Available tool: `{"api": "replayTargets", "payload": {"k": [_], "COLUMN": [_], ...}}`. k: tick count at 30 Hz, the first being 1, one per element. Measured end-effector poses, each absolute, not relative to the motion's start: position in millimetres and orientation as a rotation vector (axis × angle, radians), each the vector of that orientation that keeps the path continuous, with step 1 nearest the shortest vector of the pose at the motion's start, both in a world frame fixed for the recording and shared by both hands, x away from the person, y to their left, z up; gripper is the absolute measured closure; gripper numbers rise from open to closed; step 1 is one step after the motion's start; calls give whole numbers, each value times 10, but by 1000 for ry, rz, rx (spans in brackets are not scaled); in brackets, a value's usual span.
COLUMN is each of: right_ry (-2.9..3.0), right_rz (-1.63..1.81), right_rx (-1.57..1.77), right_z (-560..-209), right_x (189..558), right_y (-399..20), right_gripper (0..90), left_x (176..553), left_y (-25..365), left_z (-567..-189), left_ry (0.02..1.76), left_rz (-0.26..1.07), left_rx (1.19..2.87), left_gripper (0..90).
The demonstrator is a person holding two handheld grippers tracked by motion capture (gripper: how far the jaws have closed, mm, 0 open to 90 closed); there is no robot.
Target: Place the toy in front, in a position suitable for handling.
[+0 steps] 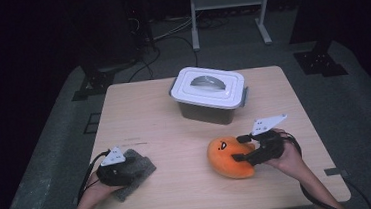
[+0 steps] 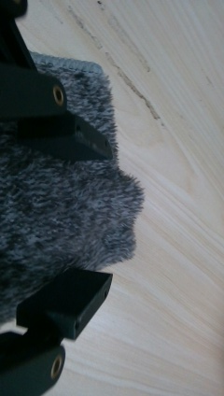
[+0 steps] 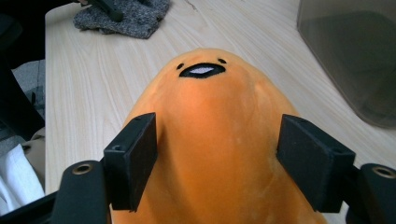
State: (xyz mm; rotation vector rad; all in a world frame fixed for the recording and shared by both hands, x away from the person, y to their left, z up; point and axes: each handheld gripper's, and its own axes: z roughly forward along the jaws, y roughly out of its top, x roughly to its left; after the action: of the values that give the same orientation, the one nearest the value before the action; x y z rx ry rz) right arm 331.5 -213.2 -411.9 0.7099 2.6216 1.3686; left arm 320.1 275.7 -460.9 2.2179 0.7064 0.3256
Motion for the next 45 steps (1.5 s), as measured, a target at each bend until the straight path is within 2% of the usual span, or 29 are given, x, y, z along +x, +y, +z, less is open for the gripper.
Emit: {"api": "replayTargets", "payload": {"k": [10,12,14,20,32,45], "right_ry": [2634,2634,2640,2648,2663,2675], "right_rz": [1382,1385,1398,1412,1403,1366], "right_rx": [705,701,701,710,689,555], "right_z": [-4167,-4180,-4201,-4226,-4249,-4275], "right_x": [3310,3310,3318,3324,3312,3267], "right_y": [-2128,-2131,-2141,-2137,-2127,-1990], "right_gripper": [277,277,277,276,275,270], "left_x": [3240,3238,3237,3237,3332,3411], "left_y": [2786,2776,2771,2764,2452,1429], "left_z": [-4703,-4698,-4698,-4677,-4418,-4035], "left_ry": [737,730,717,690,578,268], "left_rz": [271,265,255,234,139,81], "left_rx": [2231,2237,2234,2220,2062,2008], "left_gripper": [483,525,619,695,710,709]}}
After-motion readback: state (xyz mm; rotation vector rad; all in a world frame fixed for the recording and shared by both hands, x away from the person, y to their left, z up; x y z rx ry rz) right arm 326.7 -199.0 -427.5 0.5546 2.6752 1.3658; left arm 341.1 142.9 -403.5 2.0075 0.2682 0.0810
